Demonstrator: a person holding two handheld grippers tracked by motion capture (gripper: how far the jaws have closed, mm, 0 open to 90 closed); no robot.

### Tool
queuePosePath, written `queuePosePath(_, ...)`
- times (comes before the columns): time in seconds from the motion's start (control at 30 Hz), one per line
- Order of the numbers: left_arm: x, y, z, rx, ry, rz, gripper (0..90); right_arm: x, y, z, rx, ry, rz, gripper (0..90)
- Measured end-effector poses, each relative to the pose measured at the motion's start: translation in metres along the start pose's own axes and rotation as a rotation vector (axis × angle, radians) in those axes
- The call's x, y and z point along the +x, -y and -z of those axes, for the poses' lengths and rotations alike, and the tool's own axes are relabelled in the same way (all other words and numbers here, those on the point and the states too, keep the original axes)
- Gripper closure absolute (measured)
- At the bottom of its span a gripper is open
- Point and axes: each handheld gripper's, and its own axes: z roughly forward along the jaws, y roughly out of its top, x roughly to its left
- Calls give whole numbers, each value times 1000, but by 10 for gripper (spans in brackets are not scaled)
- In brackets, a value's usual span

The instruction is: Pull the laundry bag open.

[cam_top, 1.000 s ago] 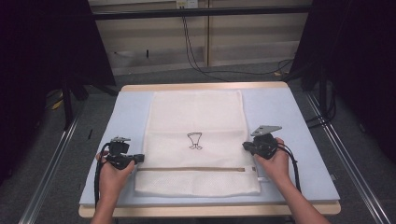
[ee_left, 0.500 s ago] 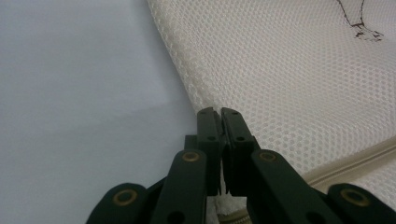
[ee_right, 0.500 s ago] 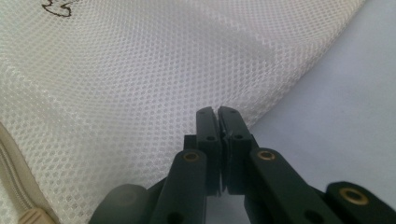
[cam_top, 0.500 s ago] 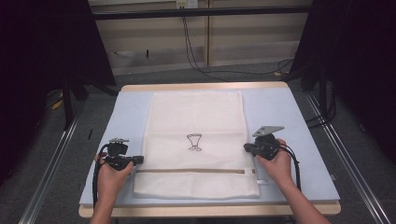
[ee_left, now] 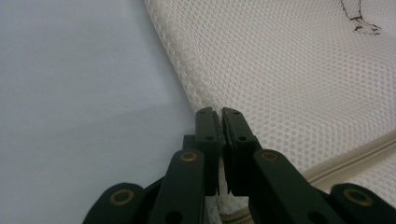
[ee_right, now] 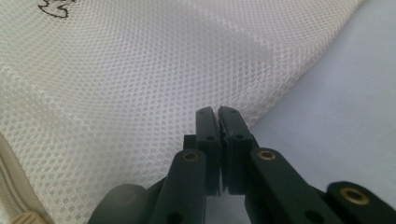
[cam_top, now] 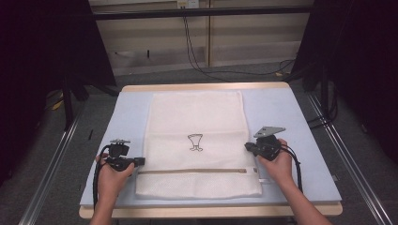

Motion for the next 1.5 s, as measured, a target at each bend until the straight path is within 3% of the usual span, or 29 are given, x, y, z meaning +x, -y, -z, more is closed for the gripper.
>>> queuePosePath(0.1,0,-1,4,-8,-33,-31,787,0,1,1,-18,-10,-13,817)
queuePosePath(0.23,-4,-6,11,-42,-29,-36,730,1,1,8,-51,7,-12,747)
queuePosePath(0.3,-9,-8,11,-59,-5,-45,694,2,1,13,-73,-5,-33,727)
queuePosePath(0.43,-21,-13,7,-62,13,-89,644,5,3,22,-109,-32,-18,839)
queuePosePath(0.5,-27,-15,4,-64,47,-89,619,8,5,25,-114,-44,-15,862)
queuePosePath(0.77,-51,-26,-5,-68,99,-127,498,19,18,41,-144,-51,56,853)
queuePosePath(0.87,-59,-29,-7,-76,119,-146,467,22,24,48,-132,-74,70,877)
queuePosePath(1.0,-68,-32,-11,-78,143,-168,441,27,34,52,-99,-62,87,900)
queuePosePath(1.13,-75,-35,-16,-87,159,-182,390,32,39,54,-60,-73,49,900)
queuePosePath(1.23,-81,-36,-21,-84,198,-171,308,33,41,53,-51,-93,12,900)
queuePosePath(1.33,-87,-37,-24,-90,236,-193,290,31,43,52,-38,-111,-42,900)
queuePosePath(1.4,-91,-38,-27,-96,230,-208,244,31,43,52,-17,-100,-42,900)
queuePosePath(1.5,-96,-38,-31,-80,271,-216,240,30,43,52,-35,-93,-18,900)
